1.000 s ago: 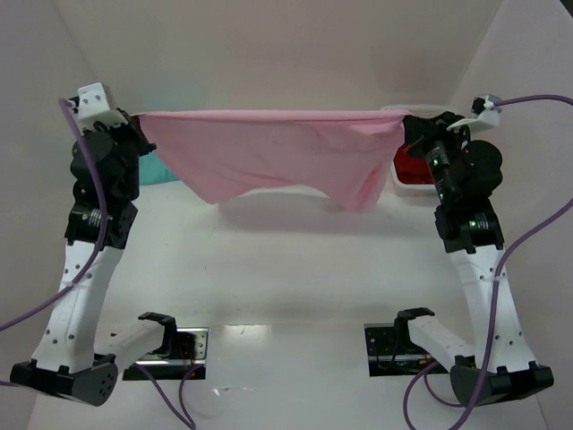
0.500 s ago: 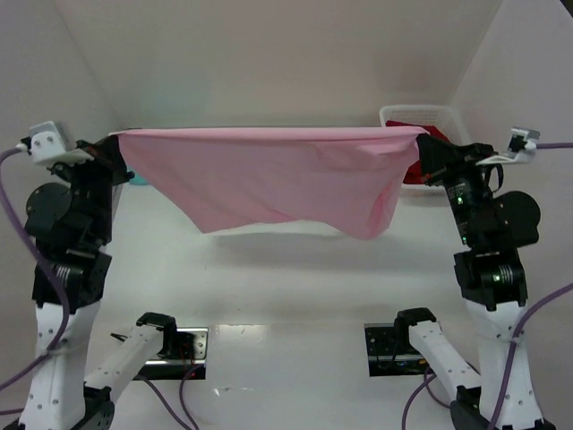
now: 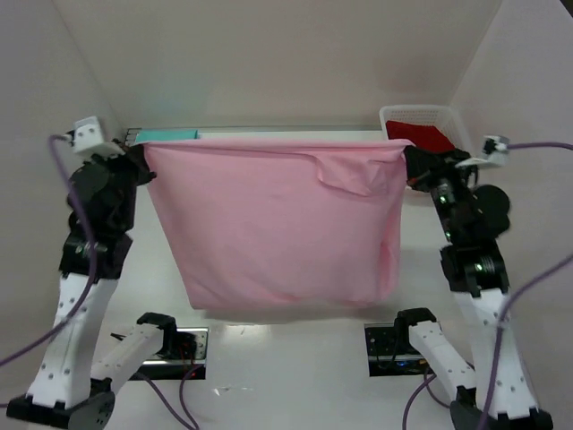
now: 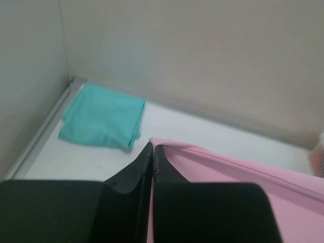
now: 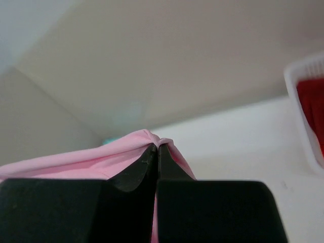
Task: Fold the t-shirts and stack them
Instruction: Flatten out the tshirt
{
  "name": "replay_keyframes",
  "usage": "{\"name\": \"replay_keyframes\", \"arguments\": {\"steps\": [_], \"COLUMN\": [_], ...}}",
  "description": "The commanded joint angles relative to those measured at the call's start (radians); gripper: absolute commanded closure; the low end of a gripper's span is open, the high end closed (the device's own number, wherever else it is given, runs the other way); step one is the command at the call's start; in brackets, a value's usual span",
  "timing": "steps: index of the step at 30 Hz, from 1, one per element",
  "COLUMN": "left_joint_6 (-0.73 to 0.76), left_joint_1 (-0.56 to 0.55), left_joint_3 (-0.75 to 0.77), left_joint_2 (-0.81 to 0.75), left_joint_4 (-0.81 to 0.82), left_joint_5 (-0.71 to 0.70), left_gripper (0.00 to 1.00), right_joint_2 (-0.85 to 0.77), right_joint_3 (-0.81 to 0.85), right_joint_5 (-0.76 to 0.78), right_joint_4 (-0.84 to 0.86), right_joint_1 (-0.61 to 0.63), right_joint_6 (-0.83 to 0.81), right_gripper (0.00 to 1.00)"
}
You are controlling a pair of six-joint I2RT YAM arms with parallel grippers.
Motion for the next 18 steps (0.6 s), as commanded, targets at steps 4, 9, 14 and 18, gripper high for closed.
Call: {"name": "replay_keyframes", "arguments": {"steps": [4, 9, 14, 18], "left_joint_6": [-0.042, -0.063, -0.063, -0.063], "left_joint_1": [0.014, 0.014, 0.014, 0.014], "left_joint_3": [-0.186, -0.300, -0.276, -0.254], "left_joint_2": [0.182, 0.288, 0.450, 0.504], "left_joint_4": [0.133, 0.226, 0.236, 0.282], "left_joint_5": [-0.069, -0.069, -0.089, -0.080], "left_gripper": [1.00, 1.00, 1.00, 1.00], "right_joint_2": [0.237, 0.301, 0.404, 0.466], "right_joint_3": [-0.285, -0.363, -0.363, -0.353], "right_joint_5": [0.115, 0.190, 0.190, 0.181], "right_joint_4": [0.204, 0.267, 0.327, 0.346], "right_joint_1": [-0.013, -0.024, -0.033, -0.033], "right_joint_6": [0.058, 0.045, 0.033, 0.033], "right_gripper": [1.00, 1.00, 1.00, 1.00]}}
